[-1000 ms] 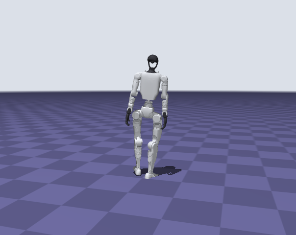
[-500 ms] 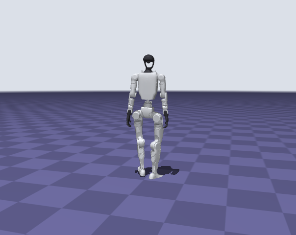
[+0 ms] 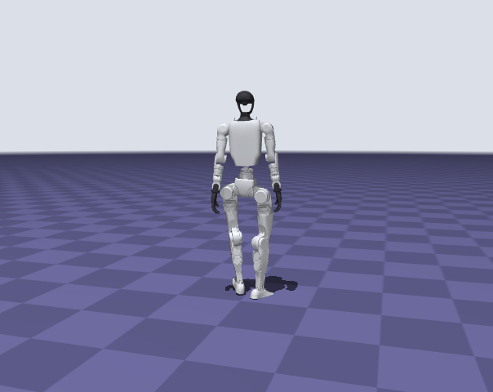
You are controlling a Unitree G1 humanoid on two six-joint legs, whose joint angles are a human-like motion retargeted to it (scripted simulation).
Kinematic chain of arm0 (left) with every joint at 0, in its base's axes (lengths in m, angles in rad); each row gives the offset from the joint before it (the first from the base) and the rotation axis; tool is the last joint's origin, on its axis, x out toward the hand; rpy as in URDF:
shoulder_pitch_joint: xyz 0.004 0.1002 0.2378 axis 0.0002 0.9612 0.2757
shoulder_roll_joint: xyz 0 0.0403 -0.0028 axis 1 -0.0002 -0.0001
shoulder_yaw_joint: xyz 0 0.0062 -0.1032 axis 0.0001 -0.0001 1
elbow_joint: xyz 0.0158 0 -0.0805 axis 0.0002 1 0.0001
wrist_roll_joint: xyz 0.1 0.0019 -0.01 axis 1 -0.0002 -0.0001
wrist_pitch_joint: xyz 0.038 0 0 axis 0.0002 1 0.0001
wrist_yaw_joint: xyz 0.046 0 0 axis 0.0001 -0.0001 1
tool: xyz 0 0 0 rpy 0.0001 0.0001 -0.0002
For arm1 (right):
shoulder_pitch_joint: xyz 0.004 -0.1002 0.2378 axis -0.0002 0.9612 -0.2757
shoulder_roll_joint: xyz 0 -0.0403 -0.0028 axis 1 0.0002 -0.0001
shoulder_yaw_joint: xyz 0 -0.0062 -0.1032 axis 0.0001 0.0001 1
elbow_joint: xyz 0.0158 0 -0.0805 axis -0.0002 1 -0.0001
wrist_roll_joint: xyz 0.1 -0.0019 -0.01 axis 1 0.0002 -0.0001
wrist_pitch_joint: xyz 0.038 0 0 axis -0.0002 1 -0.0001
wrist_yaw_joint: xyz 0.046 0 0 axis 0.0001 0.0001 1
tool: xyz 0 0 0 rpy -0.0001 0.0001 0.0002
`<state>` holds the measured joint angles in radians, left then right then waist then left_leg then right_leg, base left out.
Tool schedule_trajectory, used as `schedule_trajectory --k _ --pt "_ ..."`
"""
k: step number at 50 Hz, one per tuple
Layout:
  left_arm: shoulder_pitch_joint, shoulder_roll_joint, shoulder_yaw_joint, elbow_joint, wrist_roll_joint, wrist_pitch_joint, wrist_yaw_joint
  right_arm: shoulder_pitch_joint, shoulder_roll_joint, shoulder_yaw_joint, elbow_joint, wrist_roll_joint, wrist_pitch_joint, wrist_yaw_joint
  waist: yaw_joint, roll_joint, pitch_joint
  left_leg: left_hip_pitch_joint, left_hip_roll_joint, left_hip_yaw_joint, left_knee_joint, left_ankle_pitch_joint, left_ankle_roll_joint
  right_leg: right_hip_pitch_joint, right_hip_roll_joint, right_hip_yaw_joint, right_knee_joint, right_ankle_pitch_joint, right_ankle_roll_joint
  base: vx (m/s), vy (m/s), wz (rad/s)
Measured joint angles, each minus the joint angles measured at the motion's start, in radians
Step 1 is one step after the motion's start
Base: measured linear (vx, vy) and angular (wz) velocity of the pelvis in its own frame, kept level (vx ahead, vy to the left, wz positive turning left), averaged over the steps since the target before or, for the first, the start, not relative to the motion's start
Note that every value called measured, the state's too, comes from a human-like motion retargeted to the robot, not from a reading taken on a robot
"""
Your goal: Upper body actions
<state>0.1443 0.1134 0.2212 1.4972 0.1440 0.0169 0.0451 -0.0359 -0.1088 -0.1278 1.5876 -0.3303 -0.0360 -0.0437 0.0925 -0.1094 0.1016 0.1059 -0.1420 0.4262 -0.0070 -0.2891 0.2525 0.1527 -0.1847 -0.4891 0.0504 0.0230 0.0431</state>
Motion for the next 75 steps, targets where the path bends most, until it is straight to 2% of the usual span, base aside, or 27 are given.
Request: schedule_trajectory --k 20,25,27,33,36,40,45,50,55,59,63,65,70,75 --pt "-0.047 0.01 -0.007 -0.009 -0.024 -0.002 -0.004 0.014 0.004 0.013 -0.011 -0.025 -0.008 0.02 -0.005 0.012 0.01 0.007 0.017 0.014 0.001 -0.034 -0.028 -0.025 0.004 0.055 0.046 0.004 0.015 0.0 0.0 -0.02" --pt "-0.057 0.023 -0.009 0.004 -0.018 0.007 -0.009 0.011 0.007 0.03 -0.019 -0.028 -0.013 0.018 -0.017 0.028 0.027 0.004 0.052 0.013 0.004 -0.034 -0.041 -0.079 0.026 0.178 0.137 0.005 0.006 -0.05 -0.06 -0.14" --pt "-0.057 0.028 -0.012 -0.001 -0.015 0.007 -0.008 0.014 0.01 0.034 -0.022 -0.033 -0.015 0.016 -0.032 0.033 0.034 0.004 0.067 0.008 0.005 -0.03 -0.048 -0.102 0.05 0.284 0.163 0.001 -0.004 -0.05 -0.1 0.21" --pt "-0.072 0.029 -0.013 -0.014 -0.011 0.009 -0.011 0.04 0.011 0.01 -0.001 -0.025 -0.019 0.01 -0.084 0.025 0.042 -0.014 0.074 -0.064 0.015 -0.01 -0.063 -0.128 0.086 0.558 0.147 0.014 0.068 -0.04 -0.11 0.74" --pt "-0.08 0.028 -0.021 -0.027 -0.018 0.007 -0.019 0.056 0.007 -0.003 0.028 -0.016 -0.013 0.004 -0.095 0.021 0.044 -0.032 0.075 -0.109 0.022 0.007 -0.073 -0.13 0.087 0.6 0.136 0.011 0.098 -0.03 -0.14 1.02" --pt "-0.097 0.029 -0.036 -0.048 -0.022 0.007 -0.037 0.063 -0.002 -0.015 0.062 -0.006 -0.005 -0.004 -0.09 0.021 0.063 -0.046 0.077 -0.15 0.025 0.034 -0.092 -0.121 0.089 0.591 0.14 -0.002 0.107 -0.07 -0.14 1.01" --pt "-0.12 0.03 -0.049 -0.071 -0.021 0.005 -0.034 0.066 -0.015 -0.025 0.068 -0.011 0.003 -0.001 -0.047 0.038 0.1 -0.073 0.087 -0.199 0.041 0.076 -0.13 -0.082 0.09 0.448 0.129 -0.045 0.049 -0.11 -0.13 1.03" --pt "-0.125 0.025 -0.045 -0.079 -0.048 -0.015 -0.009 0.056 -0.027 -0.008 0.041 -0.008 -0.007 0.001 -0.02 0.052 0.127 -0.136 0.11 -0.262 0.076 0.116 -0.183 -0.07 0.106 0.354 0.13 -0.066 0.021 -0.15 -0.1 1.24" --pt "-0.133 0.024 -0.047 -0.078 -0.049 -0.015 0.006 0.025 -0.05 0.004 0.003 -0.017 -0.006 -0.012 0.006 0.068 0.161 -0.23 0.114 -0.336 0.11 0.125 -0.222 -0.05 0.103 0.187 0.105 -0.075 0.007 -0.25 -0.11 1.72" --pt "-0.118 0.01 -0.039 -0.08 -0.063 -0.028 0.029 0.033 -0.067 0.0 -0.031 0.004 -0.02 -0.007 0.03 0.066 0.165 -0.257 0.139 -0.198 0.083 0.053 -0.251 -0.037 0.086 0.054 0.077 -0.081 0.003 -0.21 -0.04 1.93" --pt "-0.1 0.001 -0.018 -0.074 -0.079 -0.04 0.054 0.038 -0.079 -0.006 -0.052 0.002 -0.025 -0.019 0.051 0.071 0.157 -0.252 0.192 0.074 0.037 0.017 -0.369 -0.028 0.076 -0.1 0.048 -0.095 0.006 -0.17 0.02 2.38" --pt "-0.101 0.001 0.002 -0.063 -0.081 -0.038 0.06 0.036 -0.085 0.002 -0.056 -0.002 -0.026 -0.018 0.076 0.066 0.161 -0.237 0.195 0.136 0.017 0.038 -0.388 -0.021 0.071 -0.152 0.035 -0.103 0.005 -0.09 0.05 2.03" --pt "-0.082 0.008 0.052 -0.026 -0.096 -0.025 0.054 0.049 -0.075 0.021 -0.079 -0.048 -0.018 -0.024 0.121 0.055 0.151 -0.218 0.201 0.063 0.045 0.11 -0.385 0.02 0.079 -0.304 -0.017 -0.117 0.014 -0.02 0.14 2.11" --pt "-0.055 0.01 0.117 0.019 -0.119 -0.011 0.071 0.068 -0.046 0.028 -0.103 -0.055 -0.022 -0.027 0.118 0.032 0.109 -0.133 0.252 0.335 0.049 0.208 -0.412 0.044 0.087 -0.444 -0.056 -0.128 0.032 0.06 0.22 2.15"
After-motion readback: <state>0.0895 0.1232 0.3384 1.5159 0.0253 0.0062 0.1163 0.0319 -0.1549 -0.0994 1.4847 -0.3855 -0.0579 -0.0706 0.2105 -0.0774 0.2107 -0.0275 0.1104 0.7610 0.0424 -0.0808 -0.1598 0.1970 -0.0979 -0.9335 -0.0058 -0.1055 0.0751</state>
